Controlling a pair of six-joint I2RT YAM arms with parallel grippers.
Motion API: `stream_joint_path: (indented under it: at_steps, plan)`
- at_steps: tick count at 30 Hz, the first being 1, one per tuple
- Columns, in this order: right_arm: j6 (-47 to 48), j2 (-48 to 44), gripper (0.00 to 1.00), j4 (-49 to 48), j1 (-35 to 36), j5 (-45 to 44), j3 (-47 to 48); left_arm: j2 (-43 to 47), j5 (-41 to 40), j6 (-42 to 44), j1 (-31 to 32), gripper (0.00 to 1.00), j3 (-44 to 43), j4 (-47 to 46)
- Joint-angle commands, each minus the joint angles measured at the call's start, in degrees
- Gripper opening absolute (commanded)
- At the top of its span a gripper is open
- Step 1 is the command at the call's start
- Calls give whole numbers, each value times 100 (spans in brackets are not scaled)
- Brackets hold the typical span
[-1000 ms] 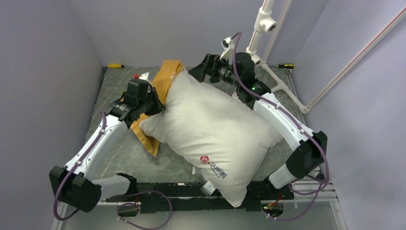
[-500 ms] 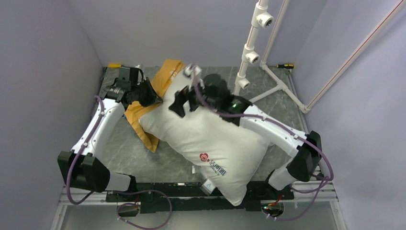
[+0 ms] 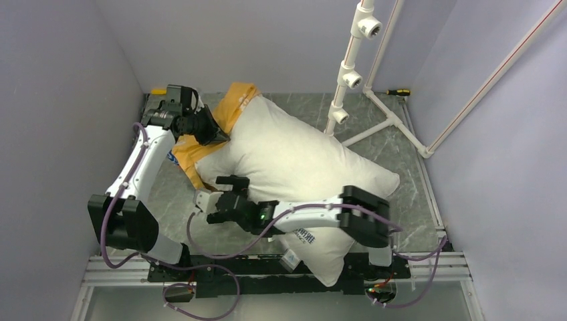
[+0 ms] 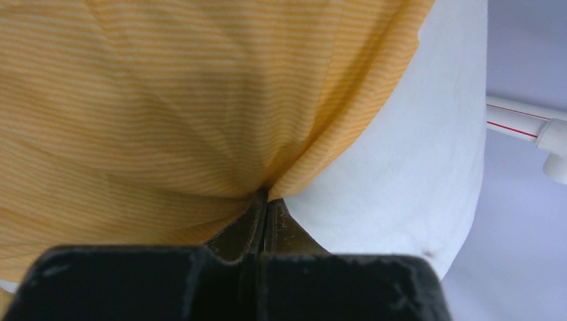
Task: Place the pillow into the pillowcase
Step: Stuff the pillow into the pillowcase.
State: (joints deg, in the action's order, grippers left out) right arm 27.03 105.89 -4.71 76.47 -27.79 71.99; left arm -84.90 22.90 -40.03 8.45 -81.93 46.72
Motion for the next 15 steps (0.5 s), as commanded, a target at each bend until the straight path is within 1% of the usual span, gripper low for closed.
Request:
stream_joint_path:
  at_steps: [1, 3, 4, 5, 6, 7, 8, 9, 11, 12, 13, 14, 15]
  plan:
    - [1411, 962, 99, -1715, -176, -2001, 156, 13, 584, -92, 8, 0, -317, 111]
    - [1270, 1453, 99, -1519, -293, -2073, 587, 45, 687, -82, -1, 0, -359, 246]
    - [1134, 1649, 97, -1348, -352, -2073, 838, 79, 710, -70, -1, 0, -374, 307]
    - [1009, 1876, 92, -1125, -409, -2093, 1124, 124, 713, -50, -1, 0, -384, 352]
    - [929, 2070, 76, -1040, -461, -2173, 1363, 194, 667, -13, -1, 0, -411, 408]
    - [910, 2218, 46, -1030, -507, -2247, 1548, 274, 569, 36, -8, 0, -454, 500]
    - [962, 2333, 4, -1085, -536, -2371, 1671, 372, 419, 90, -16, 2, -531, 648]
    - [1077, 2415, 0, -1185, -558, -2470, 1739, 462, 279, 179, -30, 15, -607, 774]
    - [1089, 2422, 0, -1232, -579, -2457, 1795, 631, -220, 295, -36, 58, -822, 1085]
    - [955, 2375, 0, -1128, -587, -2391, 1824, 733, -559, 300, -36, 72, -912, 1308]
    - [813, 2306, 0, -955, -589, -2258, 1849, 831, -950, 289, -36, 83, -968, 1492]
    - [653, 2233, 0, -837, -589, -2137, 1865, 954, -1440, 302, -36, 91, -995, 1674]
    - [480, 2156, 0, -697, -590, -2020, 1877, 1084, -1754, 322, -36, 98, -989, 1822]
